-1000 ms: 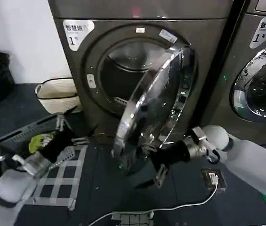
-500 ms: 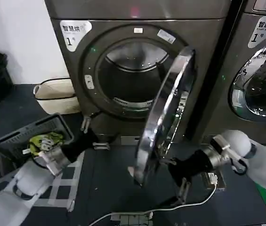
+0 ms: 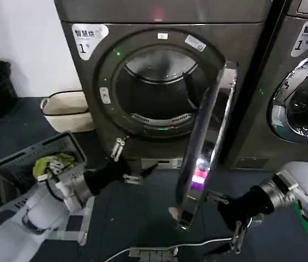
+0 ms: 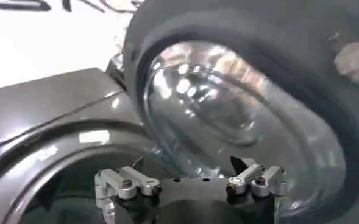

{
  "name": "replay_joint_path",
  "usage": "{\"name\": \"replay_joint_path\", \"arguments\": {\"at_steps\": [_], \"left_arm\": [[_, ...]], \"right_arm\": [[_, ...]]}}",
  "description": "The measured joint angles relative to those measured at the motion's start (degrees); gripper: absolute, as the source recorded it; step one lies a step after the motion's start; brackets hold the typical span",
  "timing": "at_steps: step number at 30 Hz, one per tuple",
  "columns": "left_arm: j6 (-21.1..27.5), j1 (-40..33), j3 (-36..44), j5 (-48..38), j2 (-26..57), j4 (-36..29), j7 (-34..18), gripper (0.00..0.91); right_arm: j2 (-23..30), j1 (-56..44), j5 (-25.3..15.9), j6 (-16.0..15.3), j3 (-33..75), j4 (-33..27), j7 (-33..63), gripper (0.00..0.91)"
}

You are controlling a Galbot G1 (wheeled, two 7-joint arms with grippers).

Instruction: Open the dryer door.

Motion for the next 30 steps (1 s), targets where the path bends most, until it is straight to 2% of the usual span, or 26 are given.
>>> {"name": "replay_joint_path", "arguments": {"at_steps": [10,20,24,30], "left_arm": [[-0.5,-3.6,5.3,0.0,-0.7,-1.0,0.3,0.907],[-0.5,-10.8,12.7,-0.3,-2.1,-0.8,0.3,0.907],[-0.5,-14.0,15.9,-0.3,-2.9,-0.2,0.3,0.907],[-0.6,-17.4,19.9,-0.3,-5.2,0.8,0.5,0.907]], "right_arm": [[-1.5,-6.0,0.6,0.4,8.9,-2.6,1.6,0.907],[-3.9,-14.1,0.5,3.0,17.6,-6.0,0.4,0.907],[-4.7,-14.2,0.2,4.4,18.2,-9.2,-0.7,0.907],[-5.5,-13.9,-1.2,8.2,18.8,-18.1,-3.5,0.907]]}}
